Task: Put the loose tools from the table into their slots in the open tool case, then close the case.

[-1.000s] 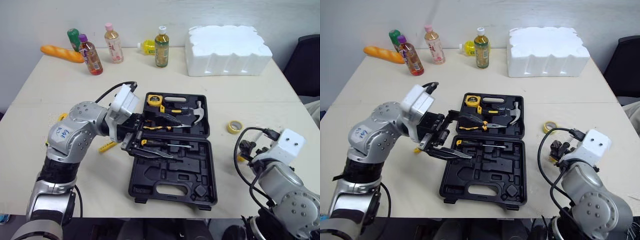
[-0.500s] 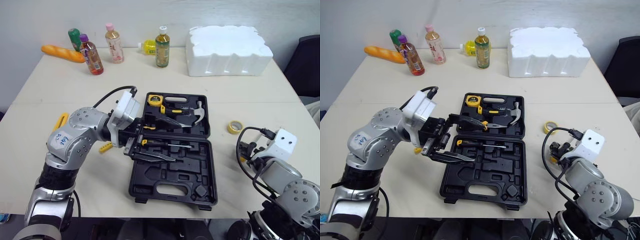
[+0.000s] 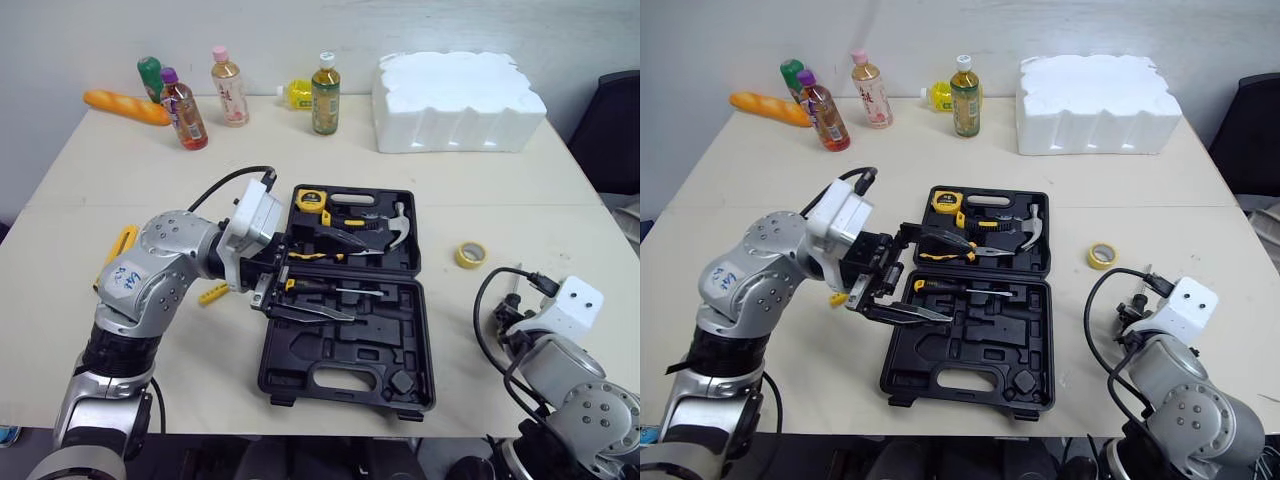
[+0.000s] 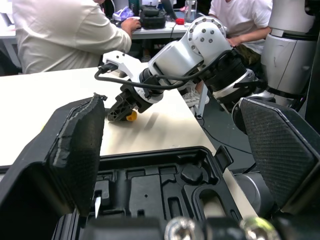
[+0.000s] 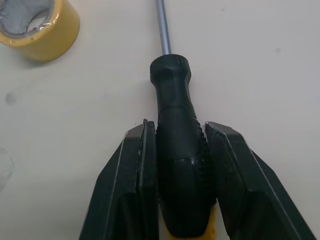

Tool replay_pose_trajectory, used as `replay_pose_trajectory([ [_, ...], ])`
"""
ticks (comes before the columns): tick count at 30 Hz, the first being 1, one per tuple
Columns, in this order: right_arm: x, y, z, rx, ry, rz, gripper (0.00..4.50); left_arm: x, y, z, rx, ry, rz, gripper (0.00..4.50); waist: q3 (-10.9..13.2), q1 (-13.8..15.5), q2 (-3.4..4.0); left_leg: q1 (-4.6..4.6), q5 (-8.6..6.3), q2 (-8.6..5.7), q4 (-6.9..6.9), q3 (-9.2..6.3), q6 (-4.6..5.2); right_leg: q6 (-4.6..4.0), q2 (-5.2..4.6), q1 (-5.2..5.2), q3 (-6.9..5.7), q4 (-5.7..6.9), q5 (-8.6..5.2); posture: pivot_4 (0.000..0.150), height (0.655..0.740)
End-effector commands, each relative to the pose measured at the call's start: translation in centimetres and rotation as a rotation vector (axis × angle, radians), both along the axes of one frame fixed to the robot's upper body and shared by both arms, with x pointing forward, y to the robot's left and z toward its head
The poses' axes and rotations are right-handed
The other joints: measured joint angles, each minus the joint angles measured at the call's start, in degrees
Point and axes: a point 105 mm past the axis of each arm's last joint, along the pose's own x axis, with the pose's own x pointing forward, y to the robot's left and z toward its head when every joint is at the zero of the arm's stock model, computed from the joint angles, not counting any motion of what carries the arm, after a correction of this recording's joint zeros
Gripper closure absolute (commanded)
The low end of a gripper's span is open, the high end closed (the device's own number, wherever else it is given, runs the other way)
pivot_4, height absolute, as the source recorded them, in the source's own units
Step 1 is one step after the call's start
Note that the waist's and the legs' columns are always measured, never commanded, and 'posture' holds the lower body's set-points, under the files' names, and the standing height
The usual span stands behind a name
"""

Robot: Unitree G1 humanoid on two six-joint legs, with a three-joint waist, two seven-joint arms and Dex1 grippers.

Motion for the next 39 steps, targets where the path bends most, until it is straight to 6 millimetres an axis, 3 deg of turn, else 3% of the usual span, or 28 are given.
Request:
replay_pose_trajectory([
  [1, 1.1, 1.4, 3.7, -0.096, -0.127, 0.226, 3.43, 0.2, 0.0, 0.4, -0.006, -0.034, -0.011, 0.00, 0.00, -0.05, 0.00, 0.00, 0.00, 0.00, 0.00, 0.00, 0.01, 0.00, 0.00, 0.00, 0.00, -0.03, 0.00, 0.150, 0.7400],
  [6, 1.6, 3.9, 6.1, -0.193, -0.148, 0.590, 3.43, 0.7, 0.4, 0.0, 0.020, -0.037, 0.014, 0.00, 0.05, -0.08, -0.05, 0.01, -0.01, 0.08, -0.01, -0.03, 0.05, 0.02, 0.07, 0.04, 0.01, -0.07, 0.00, 0.150, 0.7400],
  [9, 0.7, 7.9, 7.6, -0.245, -0.106, 1.040, 3.43, 2.5, 2.6, -1.7, 0.104, -0.031, 0.144, 0.00, 0.11, -0.14, -0.03, 0.00, -0.02, 0.06, 0.03, -0.01, 0.06, 0.02, 0.08, 0.03, 0.03, -0.09, 0.00, 0.150, 0.7400],
  [16, -1.3, 12.4, 6.4, -0.307, 0.108, 1.616, 3.43, 3.1, 7.3, -4.1, 0.286, -0.047, 0.235, 0.00, 0.37, 0.13, -0.47, -0.01, -0.06, 0.02, 0.03, -0.16, 0.23, 0.06, 0.00, 0.03, 0.06, -0.44, 0.03, 0.150, 0.7400],
  [24, 0.6, 13.4, 5.3, -0.350, 0.216, 1.737, 3.43, 2.1, 8.0, -5.8, 0.374, -0.082, 0.212, 0.00, 0.37, 0.22, -0.46, -0.17, -0.14, -0.09, 0.23, -0.15, 0.37, 0.29, -0.24, 0.08, 0.03, -0.74, 0.16, 0.150, 0.7400],
  [39, 3.1, 14.3, 3.7, -0.362, 0.268, 1.745, 3.43, 2.2, 6.7, -5.2, 0.327, -0.104, 0.225, 0.00, 0.37, 0.19, -0.46, -0.28, -0.12, -0.06, 0.31, -0.17, 0.33, 0.29, -0.21, -0.06, -0.01, -0.62, 0.17, 0.150, 0.7400],
])
